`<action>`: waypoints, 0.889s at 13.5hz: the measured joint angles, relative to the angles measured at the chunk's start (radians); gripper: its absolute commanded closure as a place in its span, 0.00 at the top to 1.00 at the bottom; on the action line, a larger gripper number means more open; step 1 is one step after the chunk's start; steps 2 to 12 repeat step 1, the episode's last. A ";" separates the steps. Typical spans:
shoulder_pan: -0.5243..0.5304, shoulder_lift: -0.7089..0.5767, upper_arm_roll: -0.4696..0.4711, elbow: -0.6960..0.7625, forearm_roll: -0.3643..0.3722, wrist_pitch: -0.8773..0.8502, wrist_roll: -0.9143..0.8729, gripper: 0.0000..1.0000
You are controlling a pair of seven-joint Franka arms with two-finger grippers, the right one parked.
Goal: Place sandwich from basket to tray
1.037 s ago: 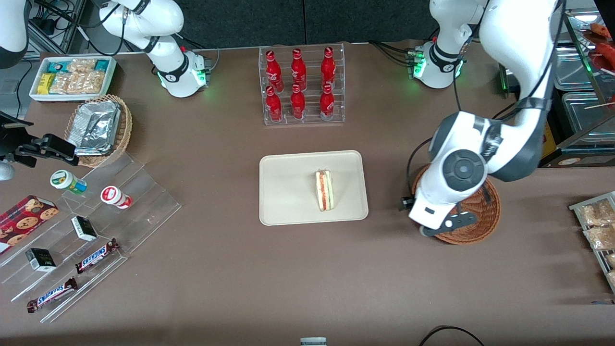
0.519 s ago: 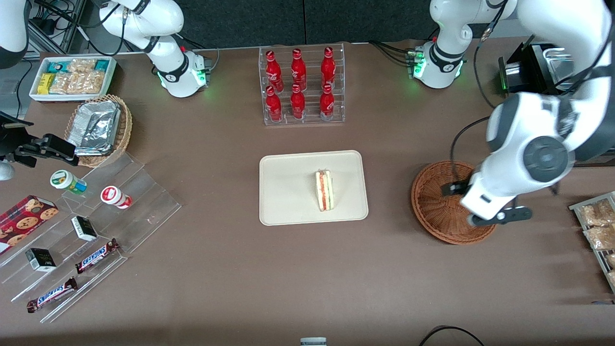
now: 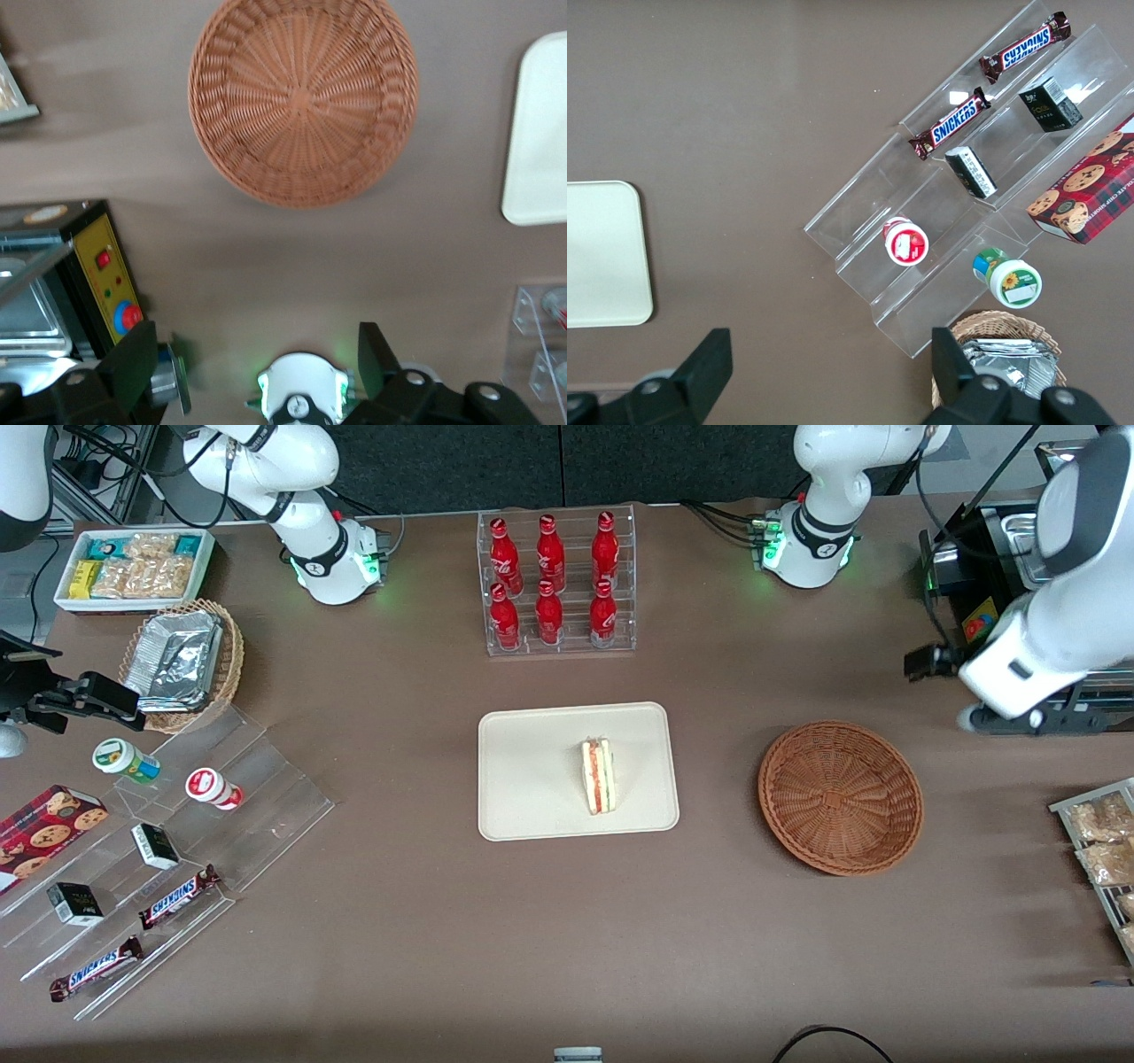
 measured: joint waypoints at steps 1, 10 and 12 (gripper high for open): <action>0.007 -0.028 0.000 -0.009 -0.011 -0.017 0.000 1.00; 0.007 -0.028 0.000 -0.009 -0.011 -0.017 0.000 1.00; 0.007 -0.028 0.000 -0.009 -0.011 -0.017 0.000 1.00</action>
